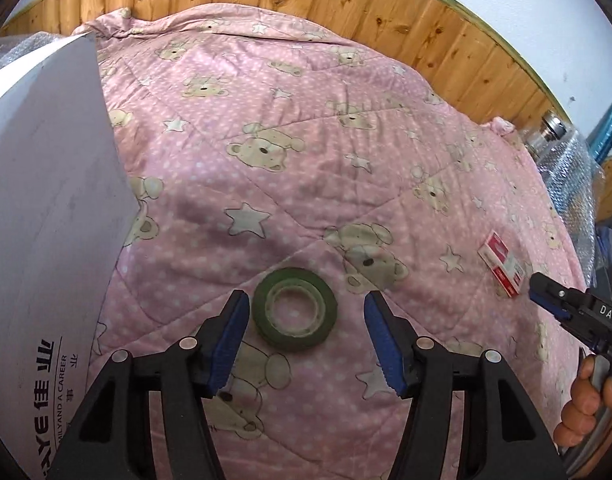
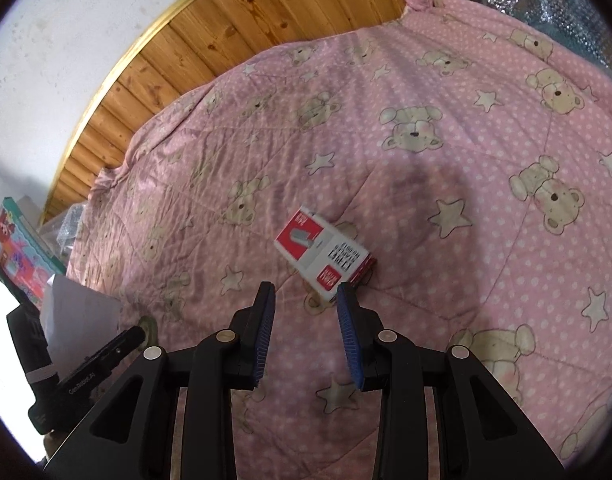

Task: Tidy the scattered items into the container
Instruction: 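Lower the right gripper onto the red-white staple box while the left lowers over the green tape roll, then close the right gripper on the staple box while the left grips the tape roll edge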

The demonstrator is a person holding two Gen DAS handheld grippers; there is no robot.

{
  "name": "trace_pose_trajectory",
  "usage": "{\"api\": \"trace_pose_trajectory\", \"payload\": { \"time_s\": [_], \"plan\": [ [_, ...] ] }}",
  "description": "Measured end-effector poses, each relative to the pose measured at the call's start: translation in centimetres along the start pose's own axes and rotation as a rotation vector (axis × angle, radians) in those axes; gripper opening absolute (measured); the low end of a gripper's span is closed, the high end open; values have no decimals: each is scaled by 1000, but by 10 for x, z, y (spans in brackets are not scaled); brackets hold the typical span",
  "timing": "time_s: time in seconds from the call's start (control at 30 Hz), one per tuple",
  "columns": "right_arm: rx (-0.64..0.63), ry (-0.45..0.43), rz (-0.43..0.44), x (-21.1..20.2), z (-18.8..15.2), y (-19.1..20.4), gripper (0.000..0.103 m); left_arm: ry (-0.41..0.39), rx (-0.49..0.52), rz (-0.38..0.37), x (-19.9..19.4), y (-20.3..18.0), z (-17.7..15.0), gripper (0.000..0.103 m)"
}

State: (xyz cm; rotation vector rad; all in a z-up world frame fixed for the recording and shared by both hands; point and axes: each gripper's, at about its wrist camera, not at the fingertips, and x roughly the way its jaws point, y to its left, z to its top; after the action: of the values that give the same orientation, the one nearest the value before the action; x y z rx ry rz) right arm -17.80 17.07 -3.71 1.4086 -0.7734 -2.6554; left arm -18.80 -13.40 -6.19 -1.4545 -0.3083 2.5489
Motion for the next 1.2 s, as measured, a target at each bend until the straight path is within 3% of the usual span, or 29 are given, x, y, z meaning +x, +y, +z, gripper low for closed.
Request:
{"api": "trace_pose_trajectory", "payload": {
  "time_s": [0.13, 0.4, 0.53, 0.77, 0.83, 1.0, 1.07, 1.1, 1.13, 1.2],
  "plan": [
    [-24, 14, -43, 16, 10, -7, 38, 20, -2, 38, 10, 4, -1, 61],
    [-141, 16, -82, 36, 5, 6, 45, 10, 105, 112, 14, -8, -10, 61],
    [-275, 4, -78, 29, -6, 35, 27, 6, 89, 86, 12, -7, -9, 61],
    [-410, -22, 58, 18, -20, 73, 28, -13, 46, 31, 7, -3, -8, 60],
    [-410, -17, 41, 25, -18, 77, 36, -12, 53, 24, 7, -4, -8, 60],
    [-388, 39, -5, 49, -18, 78, 36, -19, 32, 14, 8, -2, -7, 60],
    [-357, 73, -10, 58, -19, 74, 27, -20, 12, 9, 8, 1, -5, 60],
    [-344, 85, -10, 61, -20, 71, 25, -20, 4, 7, 8, 3, -4, 57],
    [-335, 91, -13, 63, -21, 69, 24, -19, 0, 3, 8, 3, -3, 48],
    [-328, 86, -8, 62, -23, 66, 23, -19, -4, -4, 8, 4, -2, 42]
  ]
}}
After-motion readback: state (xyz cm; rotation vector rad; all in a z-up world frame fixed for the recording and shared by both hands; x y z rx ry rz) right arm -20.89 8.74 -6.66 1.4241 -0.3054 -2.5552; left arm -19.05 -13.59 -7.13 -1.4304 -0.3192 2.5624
